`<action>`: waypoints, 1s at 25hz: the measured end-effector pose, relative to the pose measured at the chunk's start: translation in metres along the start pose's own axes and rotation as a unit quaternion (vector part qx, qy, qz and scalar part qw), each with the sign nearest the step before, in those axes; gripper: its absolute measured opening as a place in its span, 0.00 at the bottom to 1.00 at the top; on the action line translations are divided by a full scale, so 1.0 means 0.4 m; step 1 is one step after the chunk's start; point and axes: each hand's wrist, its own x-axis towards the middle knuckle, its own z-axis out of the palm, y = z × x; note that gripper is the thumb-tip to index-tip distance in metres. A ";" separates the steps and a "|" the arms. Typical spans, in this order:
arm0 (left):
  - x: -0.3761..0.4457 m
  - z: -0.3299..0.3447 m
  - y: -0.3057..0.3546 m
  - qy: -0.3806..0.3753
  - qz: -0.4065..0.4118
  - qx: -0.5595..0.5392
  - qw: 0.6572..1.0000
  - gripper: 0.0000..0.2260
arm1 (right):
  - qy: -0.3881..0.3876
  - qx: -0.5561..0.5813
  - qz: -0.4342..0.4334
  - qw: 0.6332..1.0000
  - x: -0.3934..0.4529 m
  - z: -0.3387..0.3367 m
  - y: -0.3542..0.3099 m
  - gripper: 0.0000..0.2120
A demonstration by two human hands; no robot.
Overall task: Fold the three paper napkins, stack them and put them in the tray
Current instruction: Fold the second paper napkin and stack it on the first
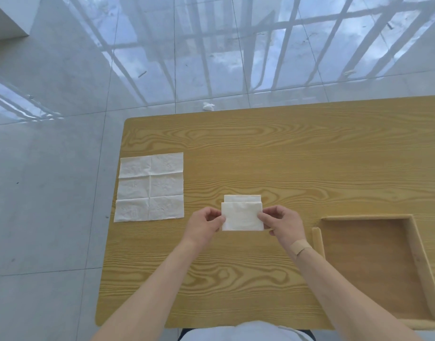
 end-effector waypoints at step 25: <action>0.107 0.039 0.013 0.055 -0.022 0.122 0.991 0.02 | 0.088 -0.064 0.023 0.994 0.080 0.039 -0.006 0.03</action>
